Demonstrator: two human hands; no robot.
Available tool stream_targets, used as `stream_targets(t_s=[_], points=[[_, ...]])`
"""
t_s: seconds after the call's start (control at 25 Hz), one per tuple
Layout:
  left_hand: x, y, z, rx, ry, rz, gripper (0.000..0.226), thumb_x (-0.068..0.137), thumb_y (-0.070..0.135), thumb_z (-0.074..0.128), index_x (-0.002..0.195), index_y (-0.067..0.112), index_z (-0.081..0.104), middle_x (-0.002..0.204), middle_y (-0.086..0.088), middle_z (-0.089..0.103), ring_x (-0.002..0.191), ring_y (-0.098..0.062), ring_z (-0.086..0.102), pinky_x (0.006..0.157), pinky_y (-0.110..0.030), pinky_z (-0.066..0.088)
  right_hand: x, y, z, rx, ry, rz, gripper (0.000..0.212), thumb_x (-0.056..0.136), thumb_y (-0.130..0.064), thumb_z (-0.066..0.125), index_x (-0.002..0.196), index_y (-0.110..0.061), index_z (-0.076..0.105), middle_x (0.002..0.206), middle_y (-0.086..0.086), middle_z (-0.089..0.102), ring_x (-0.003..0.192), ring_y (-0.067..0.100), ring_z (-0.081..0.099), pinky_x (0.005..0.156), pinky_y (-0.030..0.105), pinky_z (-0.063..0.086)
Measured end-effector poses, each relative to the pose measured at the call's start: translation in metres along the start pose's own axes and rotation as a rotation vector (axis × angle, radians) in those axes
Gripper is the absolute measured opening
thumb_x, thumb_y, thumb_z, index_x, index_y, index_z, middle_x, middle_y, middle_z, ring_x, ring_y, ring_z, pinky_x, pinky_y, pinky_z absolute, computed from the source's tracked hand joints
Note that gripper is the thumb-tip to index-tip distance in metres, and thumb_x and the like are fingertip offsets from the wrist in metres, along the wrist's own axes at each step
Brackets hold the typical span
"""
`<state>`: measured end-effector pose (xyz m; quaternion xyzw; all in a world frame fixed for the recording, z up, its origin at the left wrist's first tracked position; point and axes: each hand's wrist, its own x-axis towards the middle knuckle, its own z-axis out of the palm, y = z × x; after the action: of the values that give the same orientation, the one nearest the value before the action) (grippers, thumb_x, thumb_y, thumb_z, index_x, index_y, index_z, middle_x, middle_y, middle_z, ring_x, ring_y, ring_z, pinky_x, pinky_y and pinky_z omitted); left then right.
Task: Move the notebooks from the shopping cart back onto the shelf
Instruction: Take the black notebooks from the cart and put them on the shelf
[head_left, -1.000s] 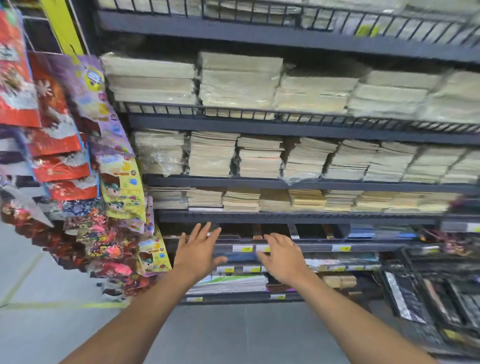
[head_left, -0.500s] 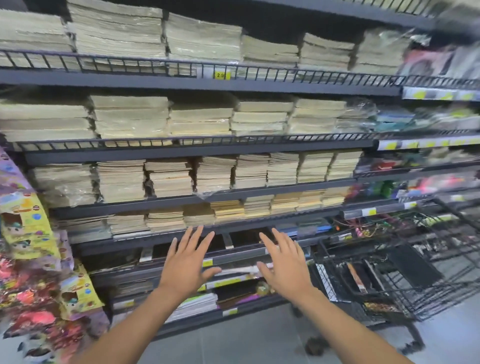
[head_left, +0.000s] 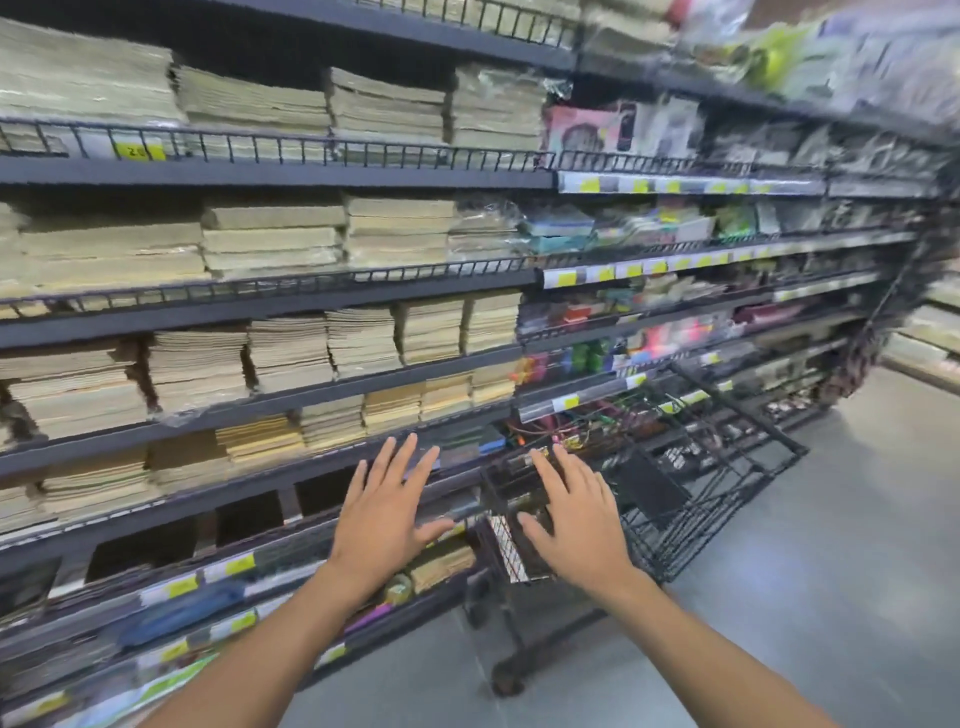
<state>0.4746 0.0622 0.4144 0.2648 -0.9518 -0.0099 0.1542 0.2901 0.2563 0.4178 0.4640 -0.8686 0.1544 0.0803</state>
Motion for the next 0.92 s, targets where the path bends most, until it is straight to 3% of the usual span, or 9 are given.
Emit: stream_targets(t_s=[0.16, 0.36, 0.6, 0.92], points=[[0.053, 0.052, 0.022, 0.018, 0.014, 0.079, 0.099, 0.08, 0.086, 0.025, 0.162, 0.032, 0.01, 0.17, -0.001, 0.005, 0.157, -0.025, 0.002, 0.125, -0.051, 0.016, 0.005, 0.063, -0.013, -0.012, 0.049, 0.094, 0.077, 0.093, -0.061, 0.047, 0.16, -0.038, 0.016, 0.167, 0.0, 0.023, 0.152, 0.027, 0.024, 0.122, 0.05, 0.022], [0.133, 0.097, 0.079, -0.006, -0.077, 0.153, 0.1, 0.085, 0.081, 0.043, 0.162, 0.03, 0.004, 0.17, -0.003, -0.001, 0.157, -0.027, 0.0, 0.124, -0.048, 0.014, 0.033, 0.141, -0.006, -0.043, 0.054, 0.199, 0.076, 0.091, -0.063, 0.04, 0.159, -0.039, 0.016, 0.167, -0.001, 0.022, 0.153, 0.022, 0.021, 0.124, 0.049, 0.018], [0.224, 0.115, 0.154, -0.066, -0.148, 0.12, 0.097, 0.087, 0.071, 0.054, 0.162, 0.026, 0.012, 0.17, -0.005, 0.008, 0.156, -0.031, 0.005, 0.124, -0.051, 0.016, 0.097, 0.21, 0.028, -0.071, -0.05, 0.245, 0.078, 0.092, -0.061, 0.046, 0.159, -0.042, 0.012, 0.168, -0.003, 0.018, 0.154, 0.022, 0.018, 0.124, 0.049, 0.014], [0.307, 0.123, 0.224, -0.053, -0.317, 0.053, 0.094, 0.092, 0.068, 0.049, 0.161, 0.029, -0.001, 0.17, -0.004, -0.005, 0.156, -0.029, -0.007, 0.126, -0.05, 0.007, 0.18, 0.271, 0.081, -0.039, -0.222, 0.218, 0.074, 0.093, -0.061, 0.043, 0.159, -0.041, 0.013, 0.169, -0.004, 0.014, 0.155, 0.021, 0.012, 0.125, 0.05, 0.008]])
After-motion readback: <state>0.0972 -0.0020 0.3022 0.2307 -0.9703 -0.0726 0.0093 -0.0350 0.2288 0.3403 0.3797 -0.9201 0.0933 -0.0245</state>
